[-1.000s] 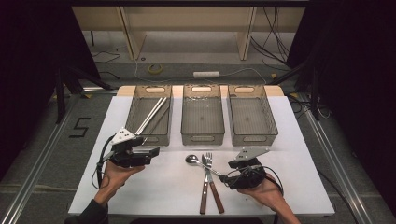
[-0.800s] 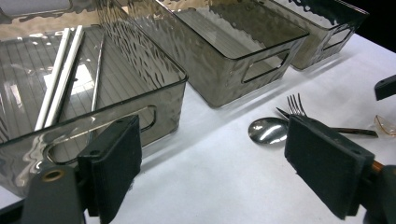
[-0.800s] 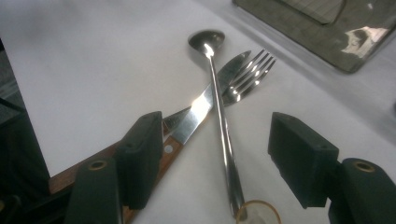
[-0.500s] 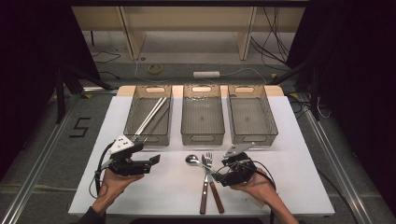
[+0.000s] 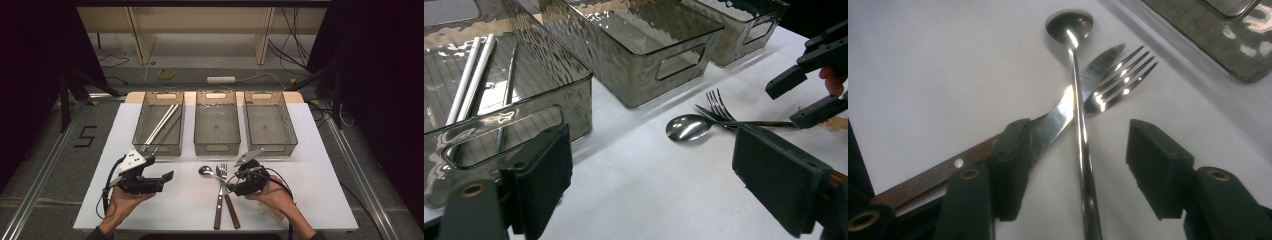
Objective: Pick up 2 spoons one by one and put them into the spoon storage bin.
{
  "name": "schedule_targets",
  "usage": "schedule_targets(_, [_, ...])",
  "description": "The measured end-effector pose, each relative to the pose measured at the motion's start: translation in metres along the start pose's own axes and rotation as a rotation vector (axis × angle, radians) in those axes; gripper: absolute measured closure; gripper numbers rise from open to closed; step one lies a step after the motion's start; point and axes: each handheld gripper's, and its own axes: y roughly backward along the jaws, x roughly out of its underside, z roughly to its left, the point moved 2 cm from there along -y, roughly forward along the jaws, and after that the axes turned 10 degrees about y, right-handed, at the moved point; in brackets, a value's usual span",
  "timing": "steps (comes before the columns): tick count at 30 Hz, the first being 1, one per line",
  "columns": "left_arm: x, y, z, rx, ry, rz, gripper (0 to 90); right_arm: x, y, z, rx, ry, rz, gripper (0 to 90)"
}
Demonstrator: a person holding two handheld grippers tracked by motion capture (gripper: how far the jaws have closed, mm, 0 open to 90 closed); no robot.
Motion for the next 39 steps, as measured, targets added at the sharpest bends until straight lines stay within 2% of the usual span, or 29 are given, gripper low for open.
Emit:
schedule_targets(5, [0.001,0.002,-0.002,-0.005,0.009,-0.013,15.8,-0.002,-0.003,-0.003,-0.010,-0.005,0.026,54.0])
schedule_targets(18, [0.004,0.007,-0.007,-0.003,-0.005,-0.015,15.8,-0.006,-0.008,-0.002,-0.025,0.023,0.085,68.4])
schedule_targets(25, [0.005,0.008,-0.008,-0.005,-0.016,-0.015,15.8,-0.008,-0.017,-0.002,-0.027,0.028,0.121,71.7])
schedule_targets(35, [0.005,0.008,-0.010,0.006,-0.011,-0.021,15.8,-0.010,-0.028,-0.003,-0.031,0.032,0.162,75.7])
schedule_targets(39, [0.005,0.008,-0.010,0.007,-0.013,-0.022,15.8,-0.011,-0.031,-0.003,-0.017,0.047,0.175,79.1])
